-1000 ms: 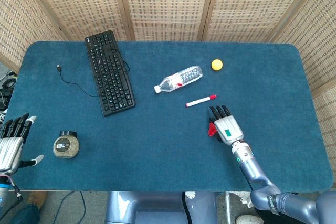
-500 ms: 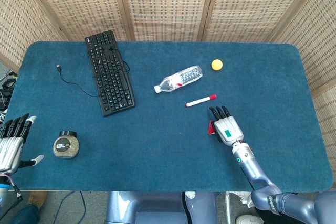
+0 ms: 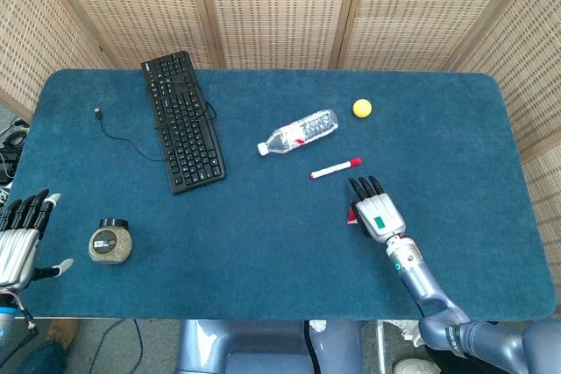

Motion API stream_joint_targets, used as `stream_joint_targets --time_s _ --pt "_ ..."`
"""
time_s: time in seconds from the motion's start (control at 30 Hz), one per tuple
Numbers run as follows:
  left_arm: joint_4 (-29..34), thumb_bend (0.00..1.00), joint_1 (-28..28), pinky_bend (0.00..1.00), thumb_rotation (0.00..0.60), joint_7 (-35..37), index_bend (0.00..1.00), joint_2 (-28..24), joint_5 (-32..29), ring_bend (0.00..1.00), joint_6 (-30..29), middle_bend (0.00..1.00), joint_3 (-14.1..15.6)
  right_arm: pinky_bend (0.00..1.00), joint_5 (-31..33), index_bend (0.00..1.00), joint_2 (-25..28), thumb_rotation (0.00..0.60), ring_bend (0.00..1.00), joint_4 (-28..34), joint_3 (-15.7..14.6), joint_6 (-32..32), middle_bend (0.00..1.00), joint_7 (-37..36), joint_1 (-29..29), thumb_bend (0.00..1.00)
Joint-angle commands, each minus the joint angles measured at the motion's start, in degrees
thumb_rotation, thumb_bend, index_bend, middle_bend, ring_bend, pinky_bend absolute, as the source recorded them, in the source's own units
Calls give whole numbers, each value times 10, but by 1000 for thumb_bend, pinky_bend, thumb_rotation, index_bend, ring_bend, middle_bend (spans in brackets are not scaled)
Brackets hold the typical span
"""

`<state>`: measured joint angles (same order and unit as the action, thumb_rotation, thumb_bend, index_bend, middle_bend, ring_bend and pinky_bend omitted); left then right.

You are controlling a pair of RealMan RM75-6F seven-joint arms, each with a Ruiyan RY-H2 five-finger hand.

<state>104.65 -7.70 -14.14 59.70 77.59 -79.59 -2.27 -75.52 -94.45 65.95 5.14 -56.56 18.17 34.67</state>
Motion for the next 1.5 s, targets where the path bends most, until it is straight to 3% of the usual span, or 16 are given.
stream_joint_targets --time_s 0.03,0.47,0.8,1.03,1.17,1.3,1.5 --pt "0 0 0 0 600 1 0 0 0 0 0 0 0 0 -4 716 -1 600 0 -4 6 -4 15 -6 3 634" --pt "-1 0 -2 0 600 11 0 -5 -2 0 5 0 -1 0 16 728 14 600 0 -3 58 -3 18 21 41 627" --pt "1 0 0 0 600 20 0 -9 3 0 3 0 0 0 -12 736 35 600 0 4 85 -26 42 8 73 620" --pt "3 0 0 0 600 25 0 -11 9 0 3 0 3 0 -109 744 99 600 0 76 36 6 57 -111 97 617" --pt "3 0 0 0 600 26 0 -12 13 0 4 0 5 0 -150 749 119 600 0 120 17 13 67 -136 114 609" --pt "4 0 0 0 600 29 0 -13 14 0 7 0 6 0 -121 762 139 600 0 191 28 53 64 -134 131 605" --pt "4 0 -1 0 600 40 0 -17 14 0 8 0 4 0 -26 767 158 600 0 286 63 117 62 -112 157 595"
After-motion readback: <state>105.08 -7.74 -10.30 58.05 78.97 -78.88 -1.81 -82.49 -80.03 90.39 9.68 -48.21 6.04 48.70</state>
